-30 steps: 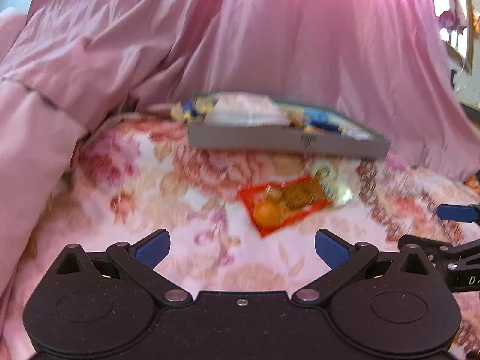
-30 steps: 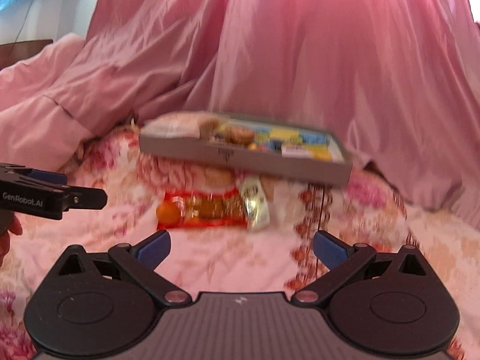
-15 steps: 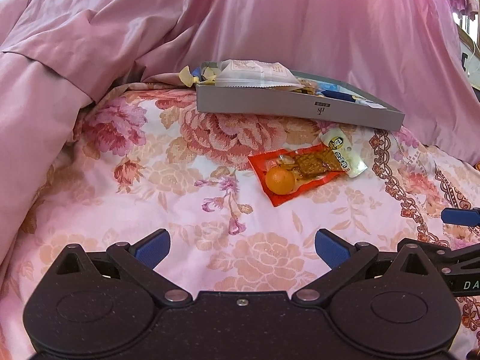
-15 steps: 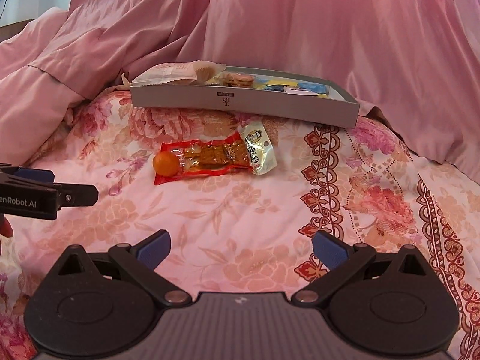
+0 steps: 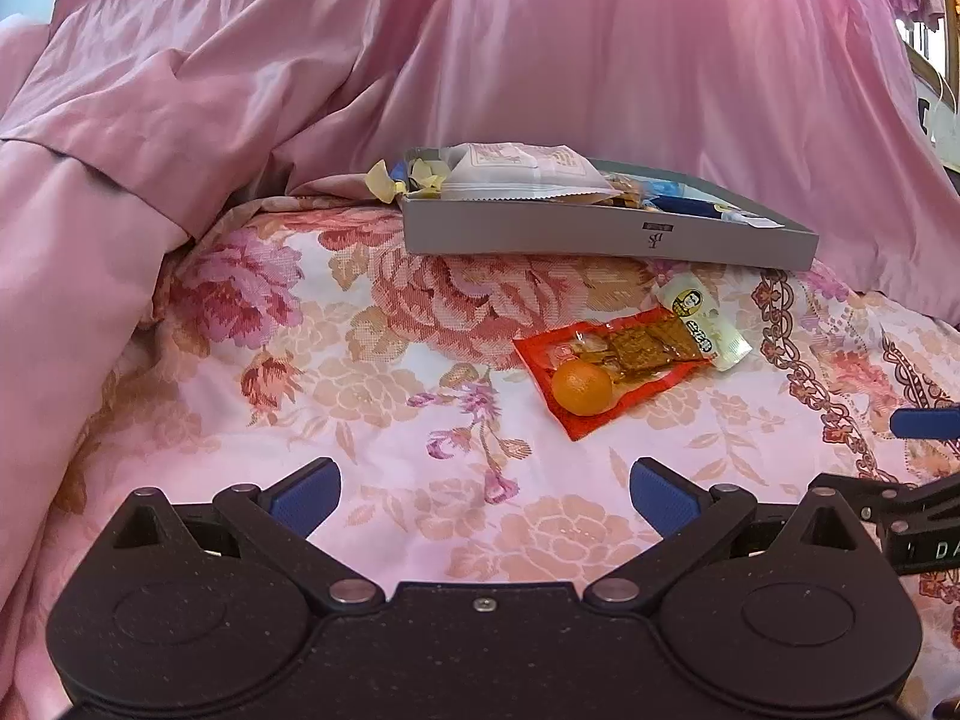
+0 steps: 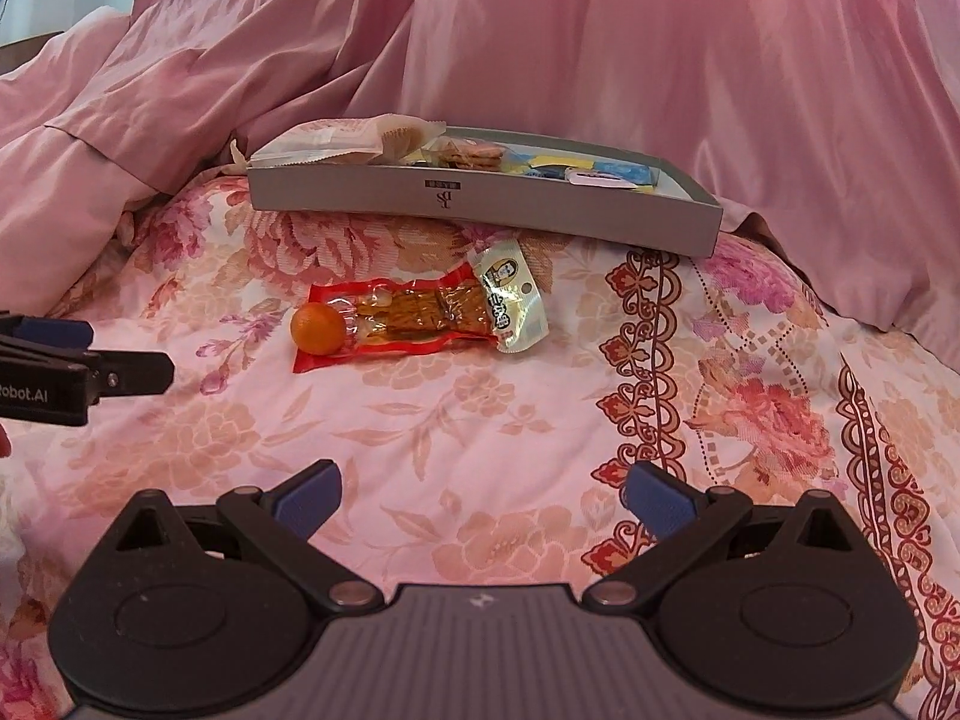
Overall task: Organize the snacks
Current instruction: 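Withdraw both tools from the tray back over the red packet, then grasp the red braised-snack packet with the right tool while the left tool grasps the orange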
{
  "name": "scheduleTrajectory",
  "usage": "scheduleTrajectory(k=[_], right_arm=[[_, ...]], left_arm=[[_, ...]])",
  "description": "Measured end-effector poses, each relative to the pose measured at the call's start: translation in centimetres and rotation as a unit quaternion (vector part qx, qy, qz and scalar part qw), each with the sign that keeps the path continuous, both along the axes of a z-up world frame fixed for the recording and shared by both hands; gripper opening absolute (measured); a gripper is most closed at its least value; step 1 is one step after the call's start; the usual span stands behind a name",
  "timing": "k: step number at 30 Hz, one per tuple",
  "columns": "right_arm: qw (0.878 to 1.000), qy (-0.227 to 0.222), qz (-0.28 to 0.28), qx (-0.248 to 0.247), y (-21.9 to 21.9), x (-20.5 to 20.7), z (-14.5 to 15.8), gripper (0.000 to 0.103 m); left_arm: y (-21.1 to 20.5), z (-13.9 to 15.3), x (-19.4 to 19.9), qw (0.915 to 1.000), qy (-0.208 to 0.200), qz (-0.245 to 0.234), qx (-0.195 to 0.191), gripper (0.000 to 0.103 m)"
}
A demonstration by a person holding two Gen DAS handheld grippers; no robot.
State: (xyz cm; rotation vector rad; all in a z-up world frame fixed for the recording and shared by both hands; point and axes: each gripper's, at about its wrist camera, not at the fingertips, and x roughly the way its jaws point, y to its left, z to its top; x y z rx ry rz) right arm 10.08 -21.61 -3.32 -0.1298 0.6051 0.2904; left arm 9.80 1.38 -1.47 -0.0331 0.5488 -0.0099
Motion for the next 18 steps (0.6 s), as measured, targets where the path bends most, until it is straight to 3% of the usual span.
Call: scheduleTrajectory(k=[8, 11, 14, 18], right_arm=[[0.999, -0.005, 0.023, -0.022, 0.3, 1.7, 0.3, 0.103], [0.995, -0.015, 0.094, -0.025, 0.5, 2.9, 1.2, 0.103], [0.982, -0.014, 0.184, -0.044, 1.3, 4.9, 2.4, 0.103], [0.969, -0.008, 0.232, -0.077, 3.2, 8.3, 3.0, 0.103]], left_arm=[[0.2, -0.5, 0.8, 0.9997, -0.003, -0.024, 0.003, 0.102], [0.5, -0.6, 1.7, 0.9991, -0.001, -0.041, 0.014, 0.102], [1.2, -0.5, 2.3, 0.9990, -0.003, -0.043, 0.011, 0.102], [2.3, -0.4, 2.8, 0.9992, -0.002, -0.039, -0.008, 0.102]])
